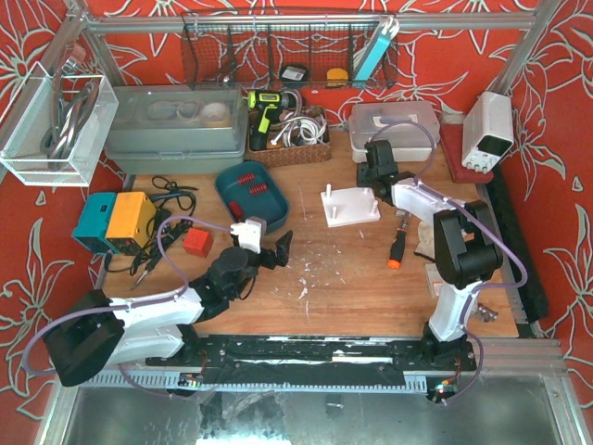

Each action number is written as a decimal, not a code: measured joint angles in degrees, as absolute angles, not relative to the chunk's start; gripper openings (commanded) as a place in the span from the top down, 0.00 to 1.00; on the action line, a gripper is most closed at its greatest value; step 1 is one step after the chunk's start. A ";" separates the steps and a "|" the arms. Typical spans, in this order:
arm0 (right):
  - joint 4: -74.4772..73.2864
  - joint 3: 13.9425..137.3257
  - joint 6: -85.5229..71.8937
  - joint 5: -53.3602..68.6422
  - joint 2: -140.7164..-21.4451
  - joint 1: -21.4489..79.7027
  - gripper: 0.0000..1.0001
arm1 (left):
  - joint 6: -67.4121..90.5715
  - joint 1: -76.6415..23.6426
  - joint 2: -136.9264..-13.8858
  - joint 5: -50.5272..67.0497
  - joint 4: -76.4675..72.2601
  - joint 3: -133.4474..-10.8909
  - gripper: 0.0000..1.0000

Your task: Install the large spring

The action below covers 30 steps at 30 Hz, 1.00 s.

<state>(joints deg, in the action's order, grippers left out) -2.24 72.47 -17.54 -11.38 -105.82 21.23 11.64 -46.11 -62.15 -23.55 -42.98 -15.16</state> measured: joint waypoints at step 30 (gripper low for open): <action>-3.40 74.46 -17.58 -10.41 -107.33 21.23 1.00 | 11.84 -46.11 -62.11 -23.94 -42.98 -14.87 0.00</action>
<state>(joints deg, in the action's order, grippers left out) -3.40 74.46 -17.58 -10.41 -107.33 21.23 11.84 -46.11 -62.11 -23.94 -42.98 -14.87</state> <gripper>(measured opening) 0.324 0.998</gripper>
